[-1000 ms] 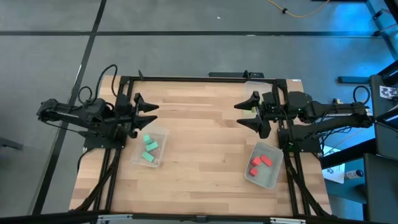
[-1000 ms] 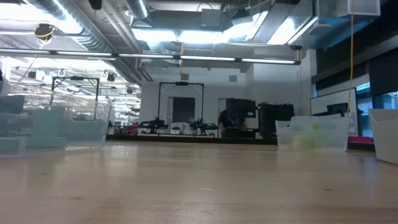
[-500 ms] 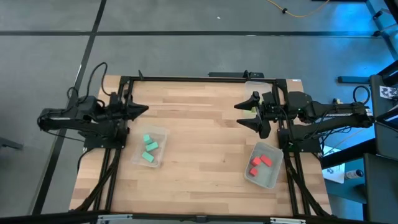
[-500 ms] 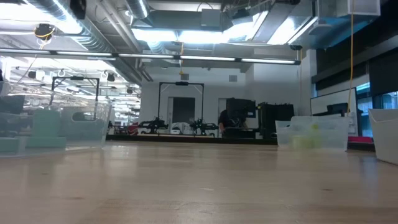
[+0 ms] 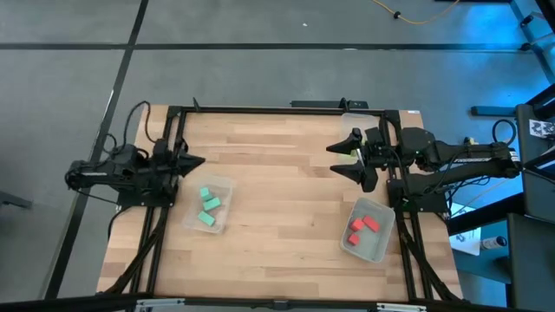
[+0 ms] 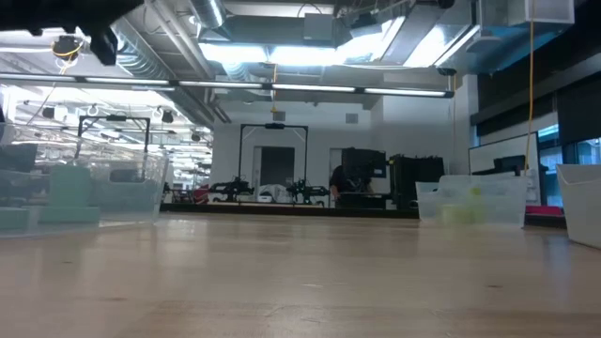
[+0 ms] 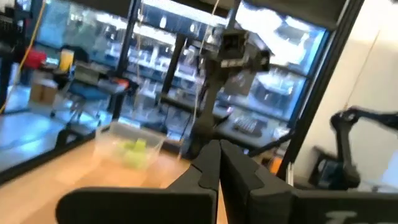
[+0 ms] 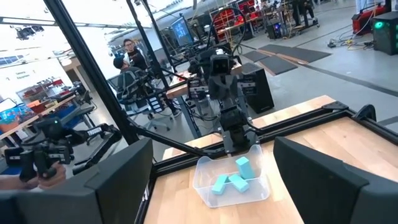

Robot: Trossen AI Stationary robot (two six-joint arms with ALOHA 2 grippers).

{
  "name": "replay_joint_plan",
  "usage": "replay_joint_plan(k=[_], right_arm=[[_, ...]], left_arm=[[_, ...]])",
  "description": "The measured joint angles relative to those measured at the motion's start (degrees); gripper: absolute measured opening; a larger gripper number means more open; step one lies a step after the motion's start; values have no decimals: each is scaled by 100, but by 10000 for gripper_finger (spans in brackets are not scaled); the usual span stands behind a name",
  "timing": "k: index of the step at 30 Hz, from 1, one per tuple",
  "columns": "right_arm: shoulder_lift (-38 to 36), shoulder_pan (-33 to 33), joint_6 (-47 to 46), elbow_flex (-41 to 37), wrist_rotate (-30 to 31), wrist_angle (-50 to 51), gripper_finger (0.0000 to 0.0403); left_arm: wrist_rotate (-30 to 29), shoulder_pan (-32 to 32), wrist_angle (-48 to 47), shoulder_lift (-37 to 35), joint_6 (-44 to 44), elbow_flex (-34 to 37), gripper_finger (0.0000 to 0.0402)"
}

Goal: Sort & place blocks by color
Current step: Return to Home Position

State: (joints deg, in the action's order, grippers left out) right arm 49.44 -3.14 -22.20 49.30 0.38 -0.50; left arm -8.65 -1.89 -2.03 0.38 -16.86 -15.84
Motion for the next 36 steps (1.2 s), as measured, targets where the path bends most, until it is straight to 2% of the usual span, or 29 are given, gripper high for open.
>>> replay_joint_plan(k=[10,17,28,32,36], right_arm=[[-1,0,-1,0,2,-1,336],[1,2,-3,0,2,2,336],[1,2,-3,0,2,-1,336],[1,2,-21,0,2,-1,336],[1,2,-21,0,1,-1,336]], left_arm=[[266,-4,823,-17,-301,894,0],[207,0,1722,-20,-549,1539,0],[261,0,1443,-22,-386,1542,0],[291,-2,939,-23,-254,1542,0],[318,0,356,-10,-497,1538,0]])
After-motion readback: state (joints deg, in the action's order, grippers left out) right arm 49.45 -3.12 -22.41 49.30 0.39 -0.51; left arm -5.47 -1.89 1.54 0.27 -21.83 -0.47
